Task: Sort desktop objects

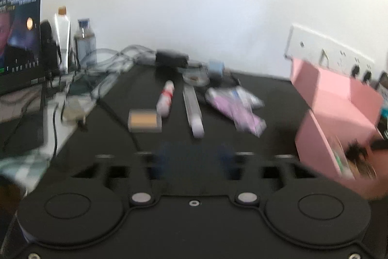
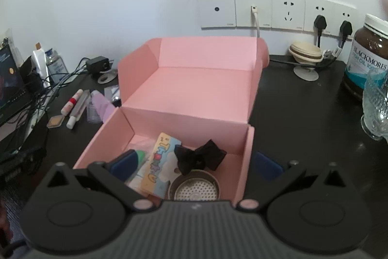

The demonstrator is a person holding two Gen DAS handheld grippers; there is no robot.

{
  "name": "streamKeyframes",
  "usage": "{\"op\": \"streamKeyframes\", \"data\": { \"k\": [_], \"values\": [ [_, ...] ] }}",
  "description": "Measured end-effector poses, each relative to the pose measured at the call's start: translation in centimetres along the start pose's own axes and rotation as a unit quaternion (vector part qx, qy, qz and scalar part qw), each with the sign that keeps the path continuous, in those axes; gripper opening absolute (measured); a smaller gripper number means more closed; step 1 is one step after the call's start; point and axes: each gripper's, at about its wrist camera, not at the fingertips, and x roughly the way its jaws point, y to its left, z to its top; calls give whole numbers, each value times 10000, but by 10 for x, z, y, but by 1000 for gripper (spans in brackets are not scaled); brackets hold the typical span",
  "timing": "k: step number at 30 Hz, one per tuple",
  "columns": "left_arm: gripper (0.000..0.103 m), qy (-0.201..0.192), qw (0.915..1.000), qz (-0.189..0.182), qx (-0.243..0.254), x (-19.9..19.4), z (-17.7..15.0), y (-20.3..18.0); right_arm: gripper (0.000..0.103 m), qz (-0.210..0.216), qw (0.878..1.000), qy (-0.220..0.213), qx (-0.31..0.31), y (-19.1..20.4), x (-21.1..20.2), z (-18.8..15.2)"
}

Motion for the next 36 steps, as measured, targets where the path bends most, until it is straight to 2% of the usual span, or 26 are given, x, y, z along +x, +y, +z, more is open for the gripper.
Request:
{"op": "streamKeyframes", "data": {
  "k": [3, 7, 15, 18, 19, 23, 30, 36],
  "values": [
    [56, 27, 10000, 58, 76, 30, 17, -1, 102, -2, 10000, 27, -42, 0, 2, 0],
    [37, 177, 9998, 85, 58, 69, 34, -1, 102, -68, 9999, 51, -136, -4, 2, 1],
    [36, 506, 9983, 234, 161, 112, 36, -9, 102, -313, 9995, 82, -53, -28, 3, 6],
    [29, 554, 9978, 318, 179, 120, 36, -11, 102, -336, 9994, 123, -9, -33, 7, 7],
    [23, 541, 9977, 357, 209, 121, 37, -11, 102, -332, 9994, 132, -15, -33, 8, 7],
    [16, 562, 9971, 412, 303, 123, 38, -12, 102, -285, 9995, 140, -42, -32, 11, 9],
    [16, 624, 9967, 328, 391, 100, 27, -13, 102, -225, 9997, 100, -55, -27, 13, 14],
    [16, 642, 9968, 169, 454, 61, 4, -19, 102, -183, 9998, 55, -69, -18, 12, 17]
  ]
}}
